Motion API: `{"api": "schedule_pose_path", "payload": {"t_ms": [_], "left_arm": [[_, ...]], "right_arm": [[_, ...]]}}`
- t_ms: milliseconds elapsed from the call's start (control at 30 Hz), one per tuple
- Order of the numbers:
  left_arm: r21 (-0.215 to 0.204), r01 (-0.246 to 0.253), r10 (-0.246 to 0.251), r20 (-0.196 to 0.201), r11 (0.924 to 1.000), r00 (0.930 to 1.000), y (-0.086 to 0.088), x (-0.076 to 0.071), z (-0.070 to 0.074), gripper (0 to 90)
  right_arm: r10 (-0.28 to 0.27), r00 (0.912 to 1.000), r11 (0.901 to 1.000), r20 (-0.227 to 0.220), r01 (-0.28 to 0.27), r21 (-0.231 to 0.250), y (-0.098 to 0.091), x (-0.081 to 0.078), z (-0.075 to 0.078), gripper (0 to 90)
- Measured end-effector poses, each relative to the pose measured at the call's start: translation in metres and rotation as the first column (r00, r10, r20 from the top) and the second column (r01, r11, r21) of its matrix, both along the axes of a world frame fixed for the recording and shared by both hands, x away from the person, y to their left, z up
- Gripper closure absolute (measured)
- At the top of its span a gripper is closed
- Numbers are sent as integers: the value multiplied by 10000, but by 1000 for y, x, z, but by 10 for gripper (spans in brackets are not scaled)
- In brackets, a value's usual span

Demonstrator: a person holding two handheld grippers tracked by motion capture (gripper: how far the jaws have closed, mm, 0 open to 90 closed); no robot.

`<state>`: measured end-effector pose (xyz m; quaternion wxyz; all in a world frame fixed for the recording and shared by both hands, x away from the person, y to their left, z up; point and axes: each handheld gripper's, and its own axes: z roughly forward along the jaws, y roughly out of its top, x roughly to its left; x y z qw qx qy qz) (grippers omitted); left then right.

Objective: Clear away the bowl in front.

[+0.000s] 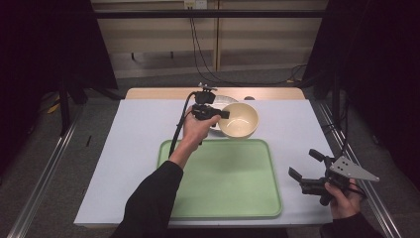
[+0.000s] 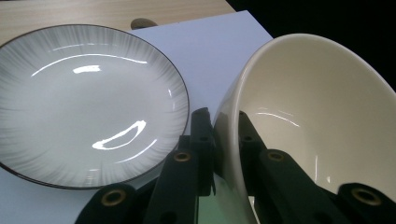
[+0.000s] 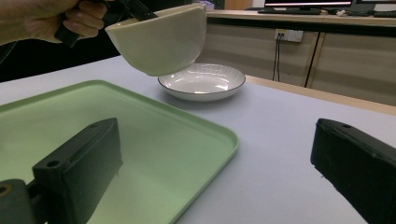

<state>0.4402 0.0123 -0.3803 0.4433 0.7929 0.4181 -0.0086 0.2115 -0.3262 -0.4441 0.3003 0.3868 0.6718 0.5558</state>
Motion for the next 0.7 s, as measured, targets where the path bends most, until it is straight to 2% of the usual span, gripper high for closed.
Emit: {"api": "schedule_pose_path", "payload": {"t_ms": [267,700], "left_arm": [[177,460,-457,-152,9988,9988,-17,-4,-8,825],[360,869,-852,-464,9956,9953,-53,-14,-21,824]], "right_arm": [[54,10000,10000,65,-54,0,0,0,0,18],[74,10000,10000,65,-74,15,0,0,0,18]]}}
